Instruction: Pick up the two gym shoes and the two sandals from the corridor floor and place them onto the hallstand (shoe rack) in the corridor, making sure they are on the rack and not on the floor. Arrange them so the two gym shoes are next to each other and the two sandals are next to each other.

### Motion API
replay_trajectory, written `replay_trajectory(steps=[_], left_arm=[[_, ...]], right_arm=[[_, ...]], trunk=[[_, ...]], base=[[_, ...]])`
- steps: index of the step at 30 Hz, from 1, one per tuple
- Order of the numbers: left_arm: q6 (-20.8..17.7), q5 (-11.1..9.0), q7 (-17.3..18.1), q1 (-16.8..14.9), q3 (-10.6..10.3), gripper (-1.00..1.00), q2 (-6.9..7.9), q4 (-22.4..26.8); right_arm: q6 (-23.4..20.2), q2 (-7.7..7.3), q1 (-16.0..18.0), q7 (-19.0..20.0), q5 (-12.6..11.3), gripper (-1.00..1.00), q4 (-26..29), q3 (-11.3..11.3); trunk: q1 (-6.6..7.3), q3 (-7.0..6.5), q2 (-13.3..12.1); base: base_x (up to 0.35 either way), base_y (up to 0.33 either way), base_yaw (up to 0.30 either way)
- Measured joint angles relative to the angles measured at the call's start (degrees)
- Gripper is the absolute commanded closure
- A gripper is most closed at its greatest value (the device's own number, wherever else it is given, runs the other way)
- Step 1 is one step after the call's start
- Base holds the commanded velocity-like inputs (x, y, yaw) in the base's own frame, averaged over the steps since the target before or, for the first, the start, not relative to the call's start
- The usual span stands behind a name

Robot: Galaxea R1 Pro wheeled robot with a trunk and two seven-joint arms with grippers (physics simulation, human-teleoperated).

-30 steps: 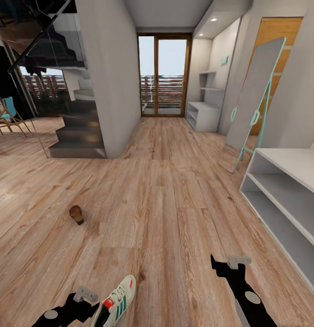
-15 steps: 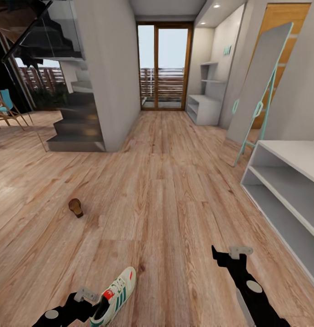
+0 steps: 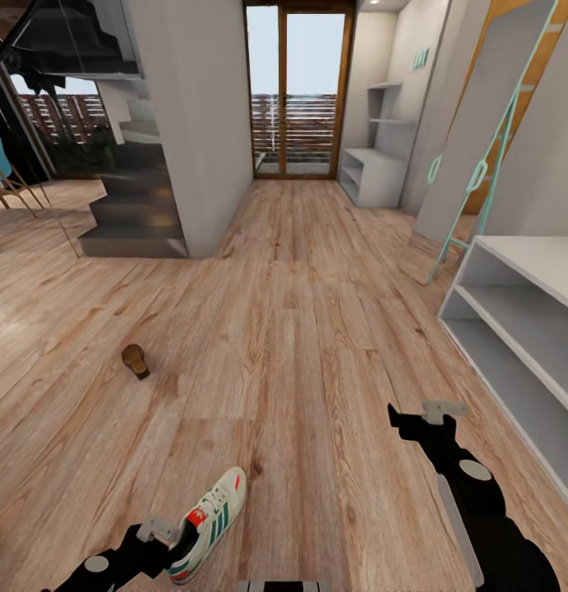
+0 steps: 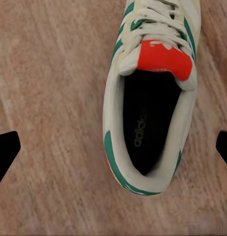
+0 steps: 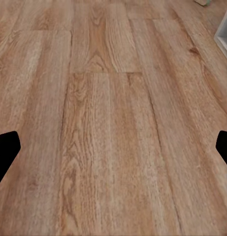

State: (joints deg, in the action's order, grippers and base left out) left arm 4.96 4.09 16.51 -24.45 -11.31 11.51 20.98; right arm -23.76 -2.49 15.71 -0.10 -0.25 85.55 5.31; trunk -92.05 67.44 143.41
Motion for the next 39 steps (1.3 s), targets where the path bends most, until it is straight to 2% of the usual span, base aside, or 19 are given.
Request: replay_trajectory(steps=[9, 13, 31, 39], left_arm=[[0.0, 2.2, 0.0, -0.1, 0.1, -1.0, -0.22, 0.2], [0.0, 2.5, 0.0, -0.2, 0.2, -1.0, -0.31, 0.4], [0.1, 2.4, 0.0, -0.4, 0.5, -1.0, -0.52, 0.7], [0.3, 2.2, -0.1, -0.4, 0.5, -1.0, -0.53, 0.7]], right_arm=[[-0.6, -0.04, 0.2, 0.1, 0.1, -1.0, 0.6, 0.0], [-0.7, -0.13, 0.2, 0.2, 0.3, -1.0, -0.1, -0.1], [-0.7, -0.16, 0.2, 0.3, 0.3, -1.0, -1.4, -0.3], [-0.7, -0.14, 0.2, 0.3, 0.4, -1.0, -1.5, -0.3]], trunk=[[0.0, 0.48, 0.0], [-0.11, 1.4, 0.1], [-0.57, 5.4, 0.3], [-0.57, 5.41, 0.3]], base=[[0.0, 0.0, 0.0], [0.0, 0.0, 0.0], [0.0, 0.0, 0.0], [0.0, 0.0, 0.0]])
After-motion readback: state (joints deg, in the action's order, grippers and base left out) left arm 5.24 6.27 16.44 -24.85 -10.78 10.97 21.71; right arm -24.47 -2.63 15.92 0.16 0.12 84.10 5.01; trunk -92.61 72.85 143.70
